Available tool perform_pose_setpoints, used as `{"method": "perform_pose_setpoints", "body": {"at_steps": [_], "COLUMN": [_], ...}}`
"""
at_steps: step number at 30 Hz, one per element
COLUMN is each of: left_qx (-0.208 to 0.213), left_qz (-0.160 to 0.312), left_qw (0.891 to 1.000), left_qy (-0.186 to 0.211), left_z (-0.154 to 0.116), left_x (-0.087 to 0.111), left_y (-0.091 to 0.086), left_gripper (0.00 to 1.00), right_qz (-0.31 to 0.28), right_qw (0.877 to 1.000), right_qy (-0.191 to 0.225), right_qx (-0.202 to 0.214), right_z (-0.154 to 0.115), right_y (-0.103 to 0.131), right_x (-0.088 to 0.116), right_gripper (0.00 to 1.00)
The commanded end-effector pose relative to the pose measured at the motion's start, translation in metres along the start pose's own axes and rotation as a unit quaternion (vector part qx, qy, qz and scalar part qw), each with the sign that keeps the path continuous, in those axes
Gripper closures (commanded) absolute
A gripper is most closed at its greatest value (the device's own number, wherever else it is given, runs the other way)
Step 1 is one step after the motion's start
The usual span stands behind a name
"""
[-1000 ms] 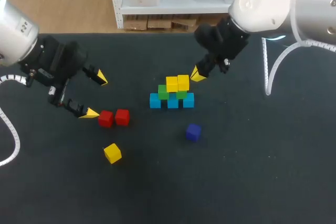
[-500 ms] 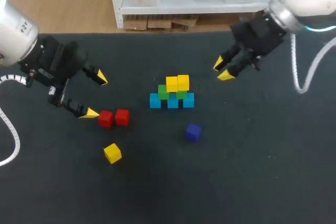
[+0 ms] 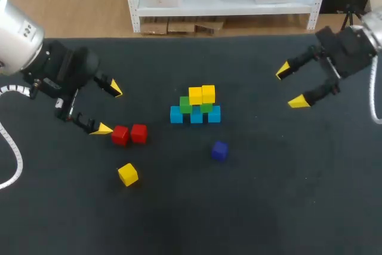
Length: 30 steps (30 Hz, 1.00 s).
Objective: Place the blue cubes, place green cubes on the blue cubes, place the yellow cubes on the green cubes, then place the red cubes on the yellow cubes, and place purple cube on the red cubes.
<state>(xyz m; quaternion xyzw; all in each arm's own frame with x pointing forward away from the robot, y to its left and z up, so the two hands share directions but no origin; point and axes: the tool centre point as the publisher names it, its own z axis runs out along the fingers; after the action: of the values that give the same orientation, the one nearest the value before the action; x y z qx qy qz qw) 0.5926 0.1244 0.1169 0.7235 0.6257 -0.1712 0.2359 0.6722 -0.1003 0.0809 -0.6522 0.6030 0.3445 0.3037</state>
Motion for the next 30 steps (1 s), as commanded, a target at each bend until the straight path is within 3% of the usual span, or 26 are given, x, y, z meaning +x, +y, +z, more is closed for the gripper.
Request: {"method": "perform_pose_setpoints", "body": {"at_steps": [1, 5, 10, 20, 30], "left_qx": [-0.001, -0.001, -0.001, -0.001, 0.003], "left_qz": [0.002, 0.002, 0.002, 0.002, 0.086], "left_qw": [1.0, 1.0, 1.0, 1.0, 0.996], "left_qy": [-0.002, -0.002, -0.002, -0.002, 0.006], "left_z": [0.0, 0.0, 0.0, 0.0, 0.012], "left_x": [0.002, 0.002, 0.002, 0.002, -0.02], "left_y": [-0.001, -0.001, -0.001, -0.001, -0.035], "left_gripper": [0.0, 0.0, 0.0, 0.0, 0.0], "right_qz": [0.001, -0.001, 0.002, 0.002, 0.002], "right_qw": [0.999, 0.999, 1.0, 1.0, 1.0], "right_qy": [-0.035, -0.038, 0.005, 0.005, 0.005], "right_qx": [0.006, 0.0, -0.015, -0.015, -0.015], "right_z": [-0.008, -0.01, -0.011, -0.011, -0.011], "right_y": [0.007, 0.009, 0.013, 0.013, 0.013], "right_x": [0.007, 0.009, 0.011, 0.011, 0.011], "right_gripper": [0.0, 0.0, 0.0, 0.0, 0.0]}}
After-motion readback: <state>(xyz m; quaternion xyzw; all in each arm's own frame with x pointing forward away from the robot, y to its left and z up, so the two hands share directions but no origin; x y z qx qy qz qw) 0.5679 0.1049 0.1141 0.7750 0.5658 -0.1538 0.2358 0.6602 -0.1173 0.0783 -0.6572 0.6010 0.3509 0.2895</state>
